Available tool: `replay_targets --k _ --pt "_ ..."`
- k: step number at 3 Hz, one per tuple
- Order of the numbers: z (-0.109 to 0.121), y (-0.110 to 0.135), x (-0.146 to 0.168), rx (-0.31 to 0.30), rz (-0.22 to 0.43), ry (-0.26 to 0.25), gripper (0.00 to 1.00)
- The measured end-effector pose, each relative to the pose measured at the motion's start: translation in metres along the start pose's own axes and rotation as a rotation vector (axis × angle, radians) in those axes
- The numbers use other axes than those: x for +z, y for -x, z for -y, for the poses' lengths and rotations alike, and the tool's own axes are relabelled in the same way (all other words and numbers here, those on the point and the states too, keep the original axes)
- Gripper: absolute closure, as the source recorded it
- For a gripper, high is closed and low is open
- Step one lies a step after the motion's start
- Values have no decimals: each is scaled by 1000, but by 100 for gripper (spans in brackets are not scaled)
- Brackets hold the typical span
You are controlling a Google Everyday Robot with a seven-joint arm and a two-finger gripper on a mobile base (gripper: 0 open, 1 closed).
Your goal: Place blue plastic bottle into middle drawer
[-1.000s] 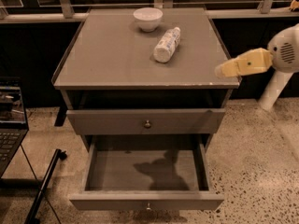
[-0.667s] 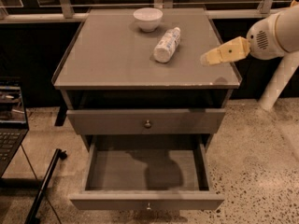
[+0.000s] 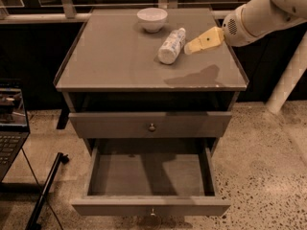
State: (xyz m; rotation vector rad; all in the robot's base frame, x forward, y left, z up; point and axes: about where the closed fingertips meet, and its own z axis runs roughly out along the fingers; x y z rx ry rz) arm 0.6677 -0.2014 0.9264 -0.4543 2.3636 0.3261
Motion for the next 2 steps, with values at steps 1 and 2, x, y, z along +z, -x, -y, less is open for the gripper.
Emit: replay_targets --k 1,2 --pt "11 17 31 12 -27 -54 0" --pt "10 19 34 9 -30 -60 0"
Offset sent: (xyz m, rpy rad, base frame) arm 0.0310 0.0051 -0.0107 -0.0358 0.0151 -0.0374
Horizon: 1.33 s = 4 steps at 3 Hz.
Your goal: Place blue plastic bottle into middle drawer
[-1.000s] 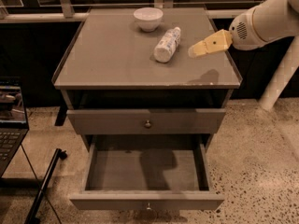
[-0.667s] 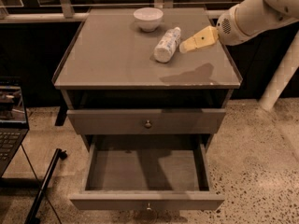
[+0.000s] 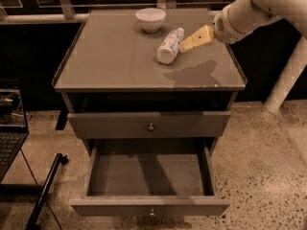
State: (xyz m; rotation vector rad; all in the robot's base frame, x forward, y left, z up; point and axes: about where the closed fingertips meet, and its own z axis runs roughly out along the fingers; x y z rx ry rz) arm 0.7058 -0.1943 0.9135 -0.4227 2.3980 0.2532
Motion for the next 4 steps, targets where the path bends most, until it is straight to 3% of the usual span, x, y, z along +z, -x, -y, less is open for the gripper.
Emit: replay_targets --k 1,2,4 --pt "4 -8 3 49 -13 14 0" --pt "2 11 20 98 19 53 0" --pt "-21 69 60 108 48 112 0"
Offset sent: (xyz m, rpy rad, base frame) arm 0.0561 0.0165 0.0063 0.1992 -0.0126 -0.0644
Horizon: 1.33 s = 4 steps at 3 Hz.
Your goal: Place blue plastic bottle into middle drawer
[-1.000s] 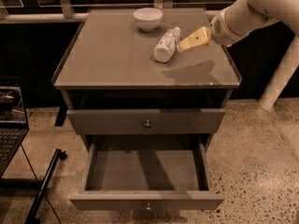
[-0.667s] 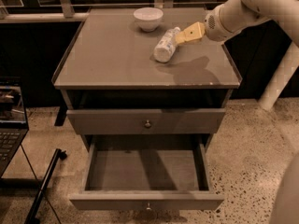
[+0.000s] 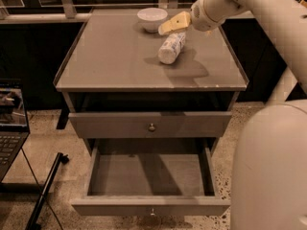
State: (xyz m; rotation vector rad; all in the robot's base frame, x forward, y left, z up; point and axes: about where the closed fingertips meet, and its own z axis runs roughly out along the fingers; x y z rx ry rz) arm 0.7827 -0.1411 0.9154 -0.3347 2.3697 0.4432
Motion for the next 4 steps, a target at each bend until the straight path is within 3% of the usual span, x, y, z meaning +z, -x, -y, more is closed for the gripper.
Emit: replay_targets --k 1,4 --pt "-6 10 22 6 -17 0 0" --pt "-9 1 76 33 -92 -30 0"
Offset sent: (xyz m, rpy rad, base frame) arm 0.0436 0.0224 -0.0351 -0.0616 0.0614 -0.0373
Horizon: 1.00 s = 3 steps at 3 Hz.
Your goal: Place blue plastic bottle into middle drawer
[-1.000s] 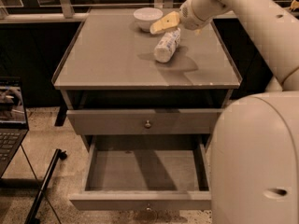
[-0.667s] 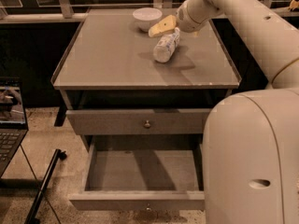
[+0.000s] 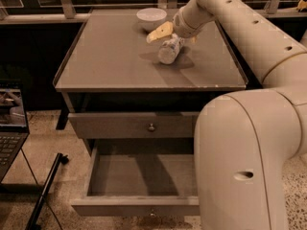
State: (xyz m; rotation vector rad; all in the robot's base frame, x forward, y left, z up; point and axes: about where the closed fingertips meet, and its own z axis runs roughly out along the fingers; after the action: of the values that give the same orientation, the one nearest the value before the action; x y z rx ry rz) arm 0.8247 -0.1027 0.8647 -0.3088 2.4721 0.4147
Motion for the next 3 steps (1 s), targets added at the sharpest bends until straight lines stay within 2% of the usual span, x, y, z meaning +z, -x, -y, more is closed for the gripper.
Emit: replay_targets --k 1,2,3 --pt "-10 2 11 -15 -12 -3 0" --pt "-5 -1 22 -25 -25 -51 19" --pt "-3 -2 25 -29 -31 -66 42"
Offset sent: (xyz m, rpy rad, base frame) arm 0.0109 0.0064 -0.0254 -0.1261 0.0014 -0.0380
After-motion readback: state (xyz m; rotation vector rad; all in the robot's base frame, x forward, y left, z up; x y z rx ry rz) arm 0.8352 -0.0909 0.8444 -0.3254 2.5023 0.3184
